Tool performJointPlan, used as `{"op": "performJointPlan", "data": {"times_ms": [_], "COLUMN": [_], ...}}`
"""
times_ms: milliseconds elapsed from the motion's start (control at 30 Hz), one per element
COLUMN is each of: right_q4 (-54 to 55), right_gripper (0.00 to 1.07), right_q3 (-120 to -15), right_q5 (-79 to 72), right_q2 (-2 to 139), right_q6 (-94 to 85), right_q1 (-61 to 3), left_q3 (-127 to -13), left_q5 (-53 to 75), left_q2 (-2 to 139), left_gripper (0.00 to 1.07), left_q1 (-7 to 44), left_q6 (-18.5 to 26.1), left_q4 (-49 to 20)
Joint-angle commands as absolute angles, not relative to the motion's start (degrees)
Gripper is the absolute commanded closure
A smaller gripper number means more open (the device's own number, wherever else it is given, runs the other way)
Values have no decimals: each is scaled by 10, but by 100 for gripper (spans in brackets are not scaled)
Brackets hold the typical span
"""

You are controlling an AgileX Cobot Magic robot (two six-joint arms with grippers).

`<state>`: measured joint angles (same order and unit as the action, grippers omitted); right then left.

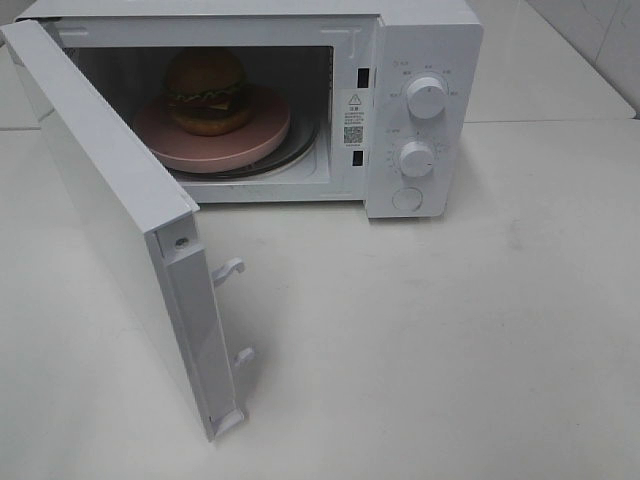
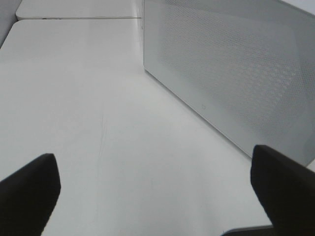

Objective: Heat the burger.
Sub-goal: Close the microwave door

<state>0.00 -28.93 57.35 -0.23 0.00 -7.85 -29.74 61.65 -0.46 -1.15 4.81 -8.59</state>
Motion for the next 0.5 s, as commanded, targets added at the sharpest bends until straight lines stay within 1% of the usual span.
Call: {"op": "performJointPlan", "data": {"times_ms": [33,100,133,167,200,233,267,300,333,367,400,433,467,500], "right_q4": [0,0,0,0,0,0,0,0,0,0,0,0,0,0], "right_gripper": [32,32,32,32,32,32,32,32,32,32,32,32,32,32], "right_q3": [-288,-288,-288,-288,-288,-288,-288,-288,-288,-288,-288,-288,-288,-288], "right_q5": [570,570,570,570,570,570,570,570,570,570,570,570,570,570], "right_q2": [-18,-18,-18,-18,-18,-18,-18,-18,-18,-18,-18,-18,-18,-18], "right_q6": [6,6,6,6,6,6,6,6,6,6,6,6,6,6], "right_q1": [-76,-76,-76,-76,-76,-76,-76,-76,-76,-76,-76,-76,-76,-76], "left_q3": [-324,-325,-325,-325,-325,-325,-325,-324,-323,-323,-320,-319,-319,-319], "left_q5": [580,570,552,552,533,524,524,505,498,498,480,469,469,466], "left_q2": [14,25,47,47,72,81,81,107,117,117,144,173,173,184], "left_gripper": [13,15,23,23,36,41,41,56,61,61,74,89,89,95], "left_q1": [-9,-9,-9,-9,-9,-9,-9,-9,-9,-9,-9,-9,-9,-9], "left_q6": [44,44,44,44,44,44,44,44,44,44,44,45,45,45], "left_q4": [-95,-95,-96,-96,-96,-95,-95,-92,-92,-92,-91,-85,-85,-85]}}
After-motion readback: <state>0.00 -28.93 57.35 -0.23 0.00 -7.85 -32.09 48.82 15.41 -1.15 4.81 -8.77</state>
